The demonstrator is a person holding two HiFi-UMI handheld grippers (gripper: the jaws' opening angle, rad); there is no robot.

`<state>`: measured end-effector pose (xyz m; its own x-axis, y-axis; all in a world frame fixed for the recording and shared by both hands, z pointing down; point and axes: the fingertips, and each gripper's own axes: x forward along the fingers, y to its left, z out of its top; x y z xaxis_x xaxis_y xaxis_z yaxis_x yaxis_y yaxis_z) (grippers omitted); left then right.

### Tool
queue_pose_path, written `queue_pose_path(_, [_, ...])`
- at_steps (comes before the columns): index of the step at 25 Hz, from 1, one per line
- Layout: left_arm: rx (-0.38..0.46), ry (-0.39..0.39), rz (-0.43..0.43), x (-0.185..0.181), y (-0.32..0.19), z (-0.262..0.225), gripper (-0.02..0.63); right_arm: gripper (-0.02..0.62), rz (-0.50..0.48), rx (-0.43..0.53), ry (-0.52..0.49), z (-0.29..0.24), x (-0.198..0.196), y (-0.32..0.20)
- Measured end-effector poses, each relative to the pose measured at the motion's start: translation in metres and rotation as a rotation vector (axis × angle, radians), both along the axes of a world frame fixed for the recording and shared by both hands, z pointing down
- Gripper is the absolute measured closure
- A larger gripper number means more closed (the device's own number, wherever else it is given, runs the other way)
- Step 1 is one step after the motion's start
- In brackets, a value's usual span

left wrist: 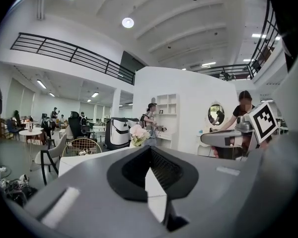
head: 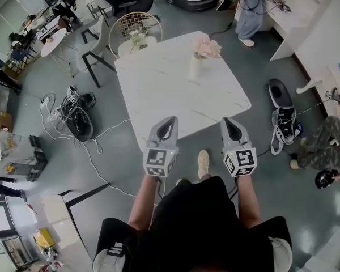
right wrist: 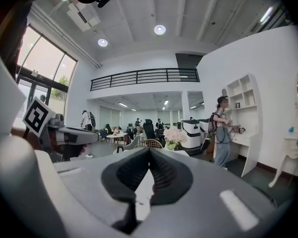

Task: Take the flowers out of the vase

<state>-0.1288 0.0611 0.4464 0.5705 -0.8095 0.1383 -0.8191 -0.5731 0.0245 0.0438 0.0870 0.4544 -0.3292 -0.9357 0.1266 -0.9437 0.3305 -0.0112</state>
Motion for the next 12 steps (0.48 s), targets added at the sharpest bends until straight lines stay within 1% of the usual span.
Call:
queue_pose_path(6, [-0.021,-0.003,-0.032,0.022,-0.046,0.01,0.598,0.592,-0.047,-0.009,-0.001,0.003,0.019,-0.055])
queue_pose_path(12, [-0.033,-0.01,-0.058,0.043,-0.078,0.005,0.598,0.592,-0.094,-0.019,-0.016,0.003,0.033,-0.094])
